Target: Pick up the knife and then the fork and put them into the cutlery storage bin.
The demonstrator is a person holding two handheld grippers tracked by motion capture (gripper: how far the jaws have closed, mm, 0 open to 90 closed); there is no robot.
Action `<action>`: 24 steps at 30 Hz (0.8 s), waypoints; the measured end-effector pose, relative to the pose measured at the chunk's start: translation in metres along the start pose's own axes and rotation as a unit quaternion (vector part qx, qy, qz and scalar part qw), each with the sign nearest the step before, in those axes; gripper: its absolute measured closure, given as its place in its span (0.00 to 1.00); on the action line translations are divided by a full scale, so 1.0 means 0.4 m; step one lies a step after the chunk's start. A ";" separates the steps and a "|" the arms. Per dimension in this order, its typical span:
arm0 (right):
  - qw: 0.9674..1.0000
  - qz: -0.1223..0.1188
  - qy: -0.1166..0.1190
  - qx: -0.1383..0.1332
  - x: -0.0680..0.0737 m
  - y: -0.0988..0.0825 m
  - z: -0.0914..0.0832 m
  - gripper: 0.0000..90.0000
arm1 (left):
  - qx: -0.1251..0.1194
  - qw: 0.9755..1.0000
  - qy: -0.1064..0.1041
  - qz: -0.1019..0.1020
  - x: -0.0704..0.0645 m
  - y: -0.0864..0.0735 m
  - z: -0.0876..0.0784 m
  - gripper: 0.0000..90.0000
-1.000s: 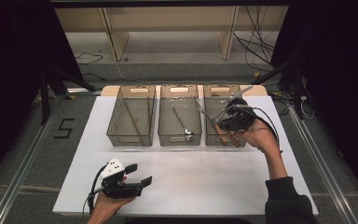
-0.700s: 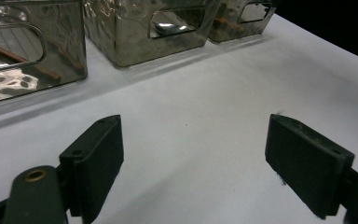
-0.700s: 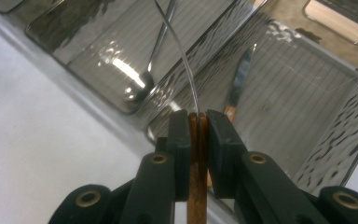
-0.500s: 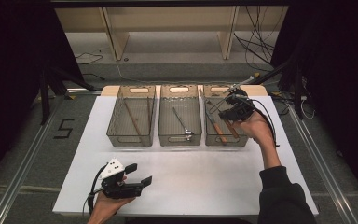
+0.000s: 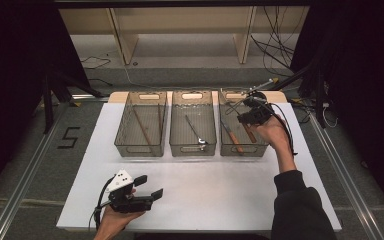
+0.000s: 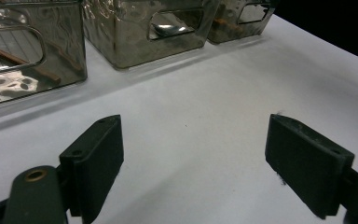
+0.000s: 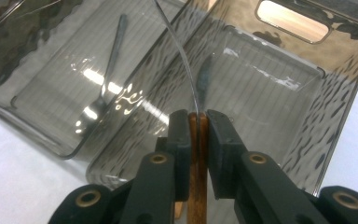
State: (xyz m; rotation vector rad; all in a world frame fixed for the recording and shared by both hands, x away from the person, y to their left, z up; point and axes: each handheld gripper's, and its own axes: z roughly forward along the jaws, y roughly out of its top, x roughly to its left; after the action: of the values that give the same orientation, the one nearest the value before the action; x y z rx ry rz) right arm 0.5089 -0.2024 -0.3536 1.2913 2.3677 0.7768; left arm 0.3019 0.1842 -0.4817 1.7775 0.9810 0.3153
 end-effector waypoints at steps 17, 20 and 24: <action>1.000 0.017 -0.021 -0.005 -0.020 0.001 0.029 0.90 | 0.000 1.000 0.000 0.000 0.000 0.000 0.000 0.21; 1.000 0.022 -0.022 -0.004 -0.023 0.000 0.033 0.90 | -0.001 1.000 0.000 0.000 -0.001 0.000 0.000 0.21; 0.999 0.026 -0.025 -0.004 -0.024 -0.003 0.040 0.90 | 0.000 1.000 0.000 0.000 -0.002 0.000 0.000 0.21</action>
State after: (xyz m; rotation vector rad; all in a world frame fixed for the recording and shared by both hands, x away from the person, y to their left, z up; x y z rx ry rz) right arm 0.5214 -0.2064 -0.3667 1.3592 2.2989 0.7594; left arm 0.3015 0.1835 -0.4814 1.7781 0.9800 0.3146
